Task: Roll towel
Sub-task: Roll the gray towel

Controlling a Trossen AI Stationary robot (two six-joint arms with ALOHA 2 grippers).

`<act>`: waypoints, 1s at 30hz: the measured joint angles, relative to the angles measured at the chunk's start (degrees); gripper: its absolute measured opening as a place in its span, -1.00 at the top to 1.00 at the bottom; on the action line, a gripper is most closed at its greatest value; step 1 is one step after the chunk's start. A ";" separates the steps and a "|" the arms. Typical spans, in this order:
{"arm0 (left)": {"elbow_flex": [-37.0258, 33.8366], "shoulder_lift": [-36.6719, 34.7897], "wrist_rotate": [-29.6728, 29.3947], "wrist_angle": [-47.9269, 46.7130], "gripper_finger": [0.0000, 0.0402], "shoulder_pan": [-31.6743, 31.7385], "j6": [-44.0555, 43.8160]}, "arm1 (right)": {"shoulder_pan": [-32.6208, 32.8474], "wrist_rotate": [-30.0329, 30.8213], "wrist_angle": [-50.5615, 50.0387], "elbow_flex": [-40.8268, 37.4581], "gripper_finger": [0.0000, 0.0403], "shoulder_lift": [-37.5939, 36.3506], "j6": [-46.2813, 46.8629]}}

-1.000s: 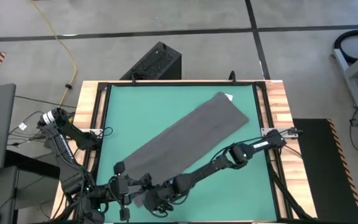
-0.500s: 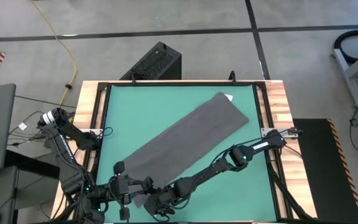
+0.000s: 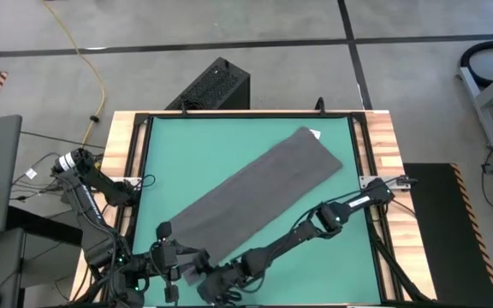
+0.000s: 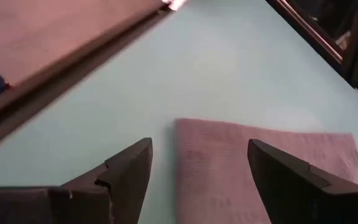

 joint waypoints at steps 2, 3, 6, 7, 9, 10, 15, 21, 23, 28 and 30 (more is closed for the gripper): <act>0.00 0.00 0.00 -0.01 0.48 0.00 -0.01 | -0.69 -0.29 0.16 0.00 -0.44 -0.01 0.22; 0.00 0.00 0.00 0.01 0.48 0.00 -0.01 | -0.99 -0.81 0.16 0.00 -0.44 -0.02 0.29; 0.00 0.00 0.00 -0.02 0.48 0.00 -0.01 | -1.66 -2.95 0.51 0.06 -0.44 0.66 2.20; 0.00 0.00 0.02 -0.09 0.48 0.00 -0.02 | -1.79 -3.00 0.89 0.11 -0.44 0.87 2.99; 0.00 0.00 0.07 -0.48 0.48 0.00 -0.03 | -1.77 -3.07 0.28 -0.01 -0.44 1.23 3.35; 0.00 0.00 0.07 -0.66 0.48 0.00 -0.08 | -1.73 -3.09 0.50 0.07 -0.44 1.73 3.37; 0.00 0.02 0.04 -1.70 0.48 0.00 -0.45 | -1.34 -2.68 1.01 0.11 -0.44 2.03 3.31; 0.00 0.02 0.04 -2.08 0.48 0.00 -1.61 | -2.39 0.64 -2.62 0.16 -0.29 2.03 8.65; 0.00 0.02 0.10 -2.58 0.48 0.00 -2.18 | -2.88 0.25 -4.00 0.27 -0.19 2.24 9.73; 0.00 0.02 1.03 -2.90 0.48 0.04 -2.58 | -3.06 -0.34 -4.80 0.31 0.07 2.49 10.94; 0.00 0.02 1.26 -2.90 0.48 0.04 -2.87 | -2.98 0.18 -5.14 0.28 0.19 2.51 10.91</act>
